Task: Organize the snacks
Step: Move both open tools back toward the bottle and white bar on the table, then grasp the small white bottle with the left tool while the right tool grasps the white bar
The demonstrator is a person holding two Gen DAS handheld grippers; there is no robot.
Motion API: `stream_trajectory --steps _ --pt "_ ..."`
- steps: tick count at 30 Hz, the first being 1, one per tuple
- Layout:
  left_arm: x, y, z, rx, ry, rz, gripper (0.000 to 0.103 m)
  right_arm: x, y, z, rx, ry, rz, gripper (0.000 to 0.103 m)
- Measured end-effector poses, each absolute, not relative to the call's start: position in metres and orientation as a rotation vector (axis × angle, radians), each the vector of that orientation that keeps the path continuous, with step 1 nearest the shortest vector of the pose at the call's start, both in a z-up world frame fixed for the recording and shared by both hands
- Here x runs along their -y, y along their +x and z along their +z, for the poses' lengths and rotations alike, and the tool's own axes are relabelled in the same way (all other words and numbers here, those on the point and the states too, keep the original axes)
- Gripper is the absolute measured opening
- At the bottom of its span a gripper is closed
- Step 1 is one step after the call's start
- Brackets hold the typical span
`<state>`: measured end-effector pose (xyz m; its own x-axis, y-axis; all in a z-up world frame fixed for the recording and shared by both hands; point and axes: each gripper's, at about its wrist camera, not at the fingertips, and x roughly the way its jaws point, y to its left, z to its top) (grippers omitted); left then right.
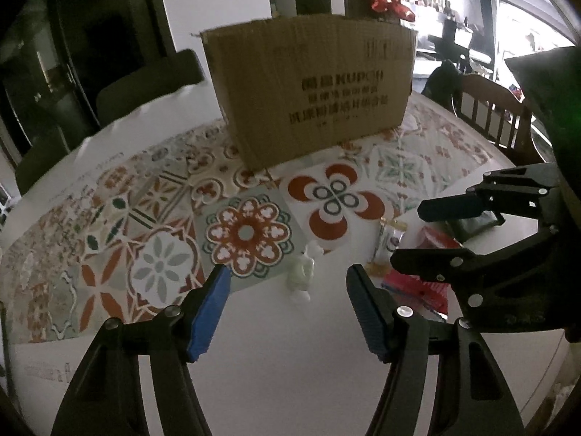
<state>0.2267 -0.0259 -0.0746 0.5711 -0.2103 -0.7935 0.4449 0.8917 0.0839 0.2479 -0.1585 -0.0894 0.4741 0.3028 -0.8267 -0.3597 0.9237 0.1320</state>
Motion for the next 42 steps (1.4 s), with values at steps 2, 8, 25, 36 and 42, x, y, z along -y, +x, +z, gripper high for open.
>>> stream_trajectory --steps 2,8,25,36,42 --pt "0.027 0.230 -0.080 -0.904 0.288 -0.402 0.065 0.157 0.250 -0.093 -1.008 -0.069 0.410 0.052" --pt "0.028 0.242 -0.092 -0.946 0.269 -0.416 0.061 0.156 0.258 -0.104 -1.040 -0.068 0.420 0.052" --pt "0.030 0.255 -0.110 -1.002 0.239 -0.442 0.051 0.153 0.265 -0.113 -1.036 -0.086 0.427 0.052" --pt "0.037 0.256 -0.109 -0.991 0.242 -0.463 0.019 0.153 0.267 -0.115 -1.010 -0.079 0.438 0.044" --pt "0.041 0.254 -0.108 -0.993 0.238 -0.470 0.019 0.158 0.266 -0.115 -1.010 -0.053 0.436 0.018"
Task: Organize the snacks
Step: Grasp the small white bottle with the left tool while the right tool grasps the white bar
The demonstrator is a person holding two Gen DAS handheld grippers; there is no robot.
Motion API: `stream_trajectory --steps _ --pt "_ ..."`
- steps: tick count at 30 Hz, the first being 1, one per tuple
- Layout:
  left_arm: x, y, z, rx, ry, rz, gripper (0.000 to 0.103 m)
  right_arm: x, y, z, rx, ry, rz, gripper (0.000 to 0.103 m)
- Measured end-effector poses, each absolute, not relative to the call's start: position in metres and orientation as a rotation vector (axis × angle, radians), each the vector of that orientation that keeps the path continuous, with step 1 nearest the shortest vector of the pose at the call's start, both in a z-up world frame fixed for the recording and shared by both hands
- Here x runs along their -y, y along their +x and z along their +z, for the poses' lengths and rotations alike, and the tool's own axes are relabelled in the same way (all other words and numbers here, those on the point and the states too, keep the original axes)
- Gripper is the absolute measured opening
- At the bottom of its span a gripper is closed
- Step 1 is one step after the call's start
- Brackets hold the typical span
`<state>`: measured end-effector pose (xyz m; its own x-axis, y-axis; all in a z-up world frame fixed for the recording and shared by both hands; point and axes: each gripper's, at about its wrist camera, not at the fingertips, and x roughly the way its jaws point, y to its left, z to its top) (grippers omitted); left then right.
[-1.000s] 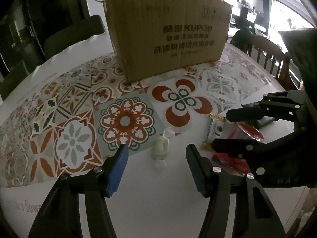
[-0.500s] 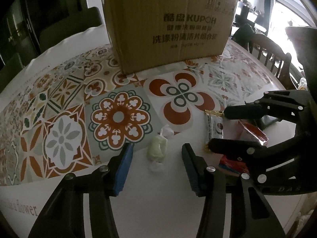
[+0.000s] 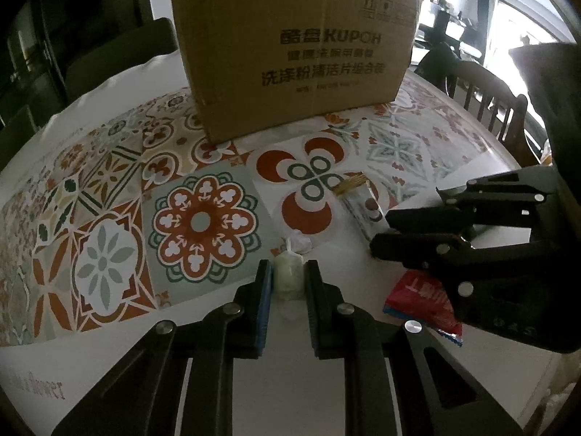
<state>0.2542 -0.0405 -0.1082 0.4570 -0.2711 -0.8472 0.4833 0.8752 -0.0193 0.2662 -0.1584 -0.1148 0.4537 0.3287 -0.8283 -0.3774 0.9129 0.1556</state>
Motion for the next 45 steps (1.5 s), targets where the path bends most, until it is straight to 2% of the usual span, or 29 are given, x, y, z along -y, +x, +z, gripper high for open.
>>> stream_trajectory --steps 1,5,6,8,9,19,21,22,26,33,45 --pt "0.040 0.254 -0.108 -0.995 0.228 -0.472 0.019 0.159 0.266 -0.115 -1.011 -0.050 0.434 0.015" --pt "0.039 0.253 -0.105 -0.986 0.218 -0.466 0.019 0.164 0.266 -0.114 -1.018 -0.015 0.406 0.018" --pt "0.038 0.253 -0.103 -0.982 0.220 -0.463 0.019 0.166 0.266 -0.113 -1.022 0.000 0.404 0.021" --pt "0.037 0.252 -0.101 -0.975 0.218 -0.458 0.019 0.168 0.266 -0.112 -1.010 0.015 0.388 0.038" --pt "0.037 0.253 -0.101 -0.973 0.216 -0.456 0.019 0.168 0.266 -0.110 -0.998 0.010 0.375 0.038" --pt "0.030 0.263 -0.097 -0.960 0.171 -0.421 0.019 0.164 0.281 -0.113 -0.995 0.059 0.315 0.038" --pt "0.030 0.264 -0.097 -0.960 0.162 -0.421 0.019 0.160 0.280 -0.113 -0.989 0.029 0.309 0.031" --pt "0.030 0.264 -0.096 -0.959 0.156 -0.420 0.019 0.158 0.280 -0.113 -0.987 0.017 0.309 0.025" --pt "0.031 0.264 -0.096 -0.961 0.144 -0.417 0.019 0.154 0.278 -0.113 -0.980 -0.018 0.311 0.021" --pt "0.031 0.261 -0.089 -0.942 0.122 -0.404 0.019 0.156 0.274 -0.102 -0.947 -0.010 0.317 0.021" --pt "0.036 0.237 -0.040 -0.854 0.074 -0.359 0.019 0.175 0.251 -0.057 -0.856 0.057 0.343 0.021"
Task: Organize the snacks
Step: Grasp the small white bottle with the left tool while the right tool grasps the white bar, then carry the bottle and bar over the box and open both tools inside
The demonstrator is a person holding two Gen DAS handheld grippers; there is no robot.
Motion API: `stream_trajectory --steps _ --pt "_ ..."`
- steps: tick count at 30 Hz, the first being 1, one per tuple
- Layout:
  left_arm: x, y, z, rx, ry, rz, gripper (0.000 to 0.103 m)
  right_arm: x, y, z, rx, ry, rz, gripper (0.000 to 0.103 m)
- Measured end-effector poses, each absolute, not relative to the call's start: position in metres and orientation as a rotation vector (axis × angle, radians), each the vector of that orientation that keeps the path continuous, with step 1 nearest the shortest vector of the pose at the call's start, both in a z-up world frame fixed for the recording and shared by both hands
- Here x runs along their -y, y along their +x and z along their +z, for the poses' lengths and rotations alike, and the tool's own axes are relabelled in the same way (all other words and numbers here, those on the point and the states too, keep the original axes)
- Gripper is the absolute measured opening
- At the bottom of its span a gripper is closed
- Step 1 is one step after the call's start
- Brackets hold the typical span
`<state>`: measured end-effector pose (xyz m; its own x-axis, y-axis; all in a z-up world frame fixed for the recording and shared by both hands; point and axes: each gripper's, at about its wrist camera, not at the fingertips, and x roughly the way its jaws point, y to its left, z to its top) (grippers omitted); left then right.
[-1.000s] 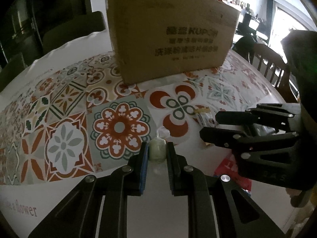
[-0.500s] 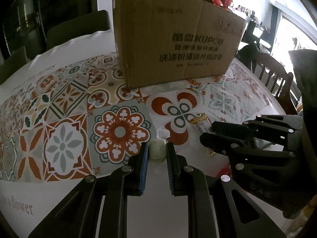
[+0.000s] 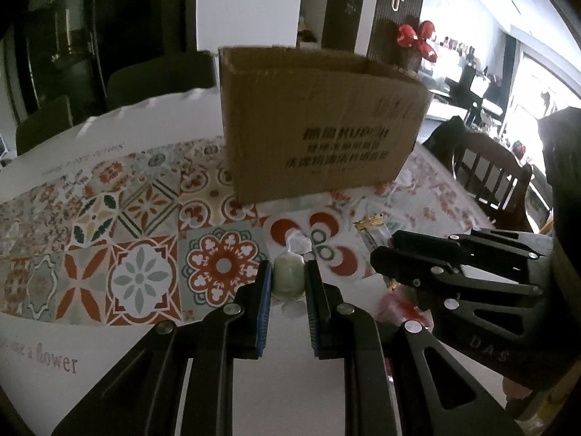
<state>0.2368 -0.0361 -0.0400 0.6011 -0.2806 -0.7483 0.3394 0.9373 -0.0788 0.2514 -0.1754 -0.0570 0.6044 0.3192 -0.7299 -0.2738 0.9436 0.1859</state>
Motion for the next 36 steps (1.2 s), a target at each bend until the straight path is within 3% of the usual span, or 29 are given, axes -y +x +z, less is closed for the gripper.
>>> stream_trajectory --steps 18,36 --pt "0.073 0.196 0.044 -0.748 0.095 -0.262 0.019 0.221 0.219 0.014 -0.755 0.125 0.402 0.021" --pt "0.090 0.203 0.073 -0.703 0.043 -0.278 0.019 0.245 0.205 0.055 -0.679 0.141 0.377 0.021"
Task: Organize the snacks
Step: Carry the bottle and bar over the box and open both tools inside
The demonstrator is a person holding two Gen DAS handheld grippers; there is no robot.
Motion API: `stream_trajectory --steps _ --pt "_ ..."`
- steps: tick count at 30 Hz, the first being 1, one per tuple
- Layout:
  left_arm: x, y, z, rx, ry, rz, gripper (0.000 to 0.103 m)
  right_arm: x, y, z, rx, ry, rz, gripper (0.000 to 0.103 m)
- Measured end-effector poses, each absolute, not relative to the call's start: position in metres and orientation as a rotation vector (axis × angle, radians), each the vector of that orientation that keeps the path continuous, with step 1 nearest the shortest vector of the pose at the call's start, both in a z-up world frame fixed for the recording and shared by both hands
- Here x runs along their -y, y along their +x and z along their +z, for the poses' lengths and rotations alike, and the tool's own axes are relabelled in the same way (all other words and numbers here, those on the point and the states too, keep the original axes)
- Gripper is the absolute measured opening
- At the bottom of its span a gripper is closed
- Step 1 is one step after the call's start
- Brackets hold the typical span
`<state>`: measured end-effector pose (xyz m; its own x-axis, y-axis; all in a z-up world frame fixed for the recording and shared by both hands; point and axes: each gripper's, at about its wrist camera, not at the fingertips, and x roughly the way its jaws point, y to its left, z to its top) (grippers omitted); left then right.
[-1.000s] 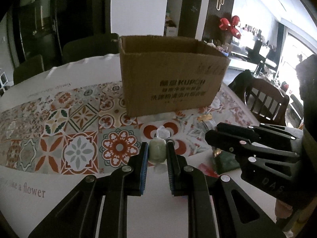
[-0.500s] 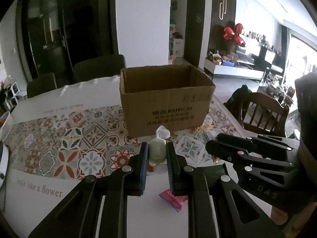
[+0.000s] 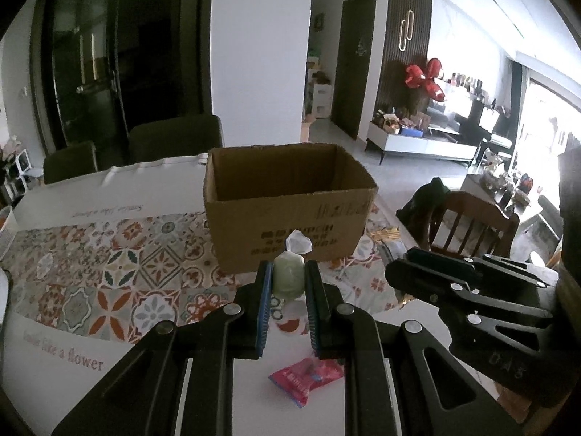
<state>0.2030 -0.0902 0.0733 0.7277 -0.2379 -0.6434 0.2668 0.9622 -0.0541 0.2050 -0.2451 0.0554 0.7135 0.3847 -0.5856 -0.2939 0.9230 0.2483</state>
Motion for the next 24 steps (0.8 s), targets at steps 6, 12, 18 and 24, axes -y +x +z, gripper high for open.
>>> stream_trajectory --steps 6,12,18,24 --pt "0.095 0.224 0.081 -0.696 0.044 -0.285 0.019 0.250 0.221 0.065 -0.673 0.146 0.374 0.021" --pt "0.100 0.252 0.086 -0.672 0.044 -0.308 0.019 0.255 0.246 0.071 -0.661 0.144 0.365 0.021" --pt "0.102 0.285 0.094 -0.664 0.051 -0.321 0.019 0.258 0.276 0.081 -0.625 0.149 0.360 0.021" --pt "0.105 0.327 0.096 -0.684 0.070 -0.321 0.019 0.258 0.316 0.085 -0.626 0.149 0.346 0.021"
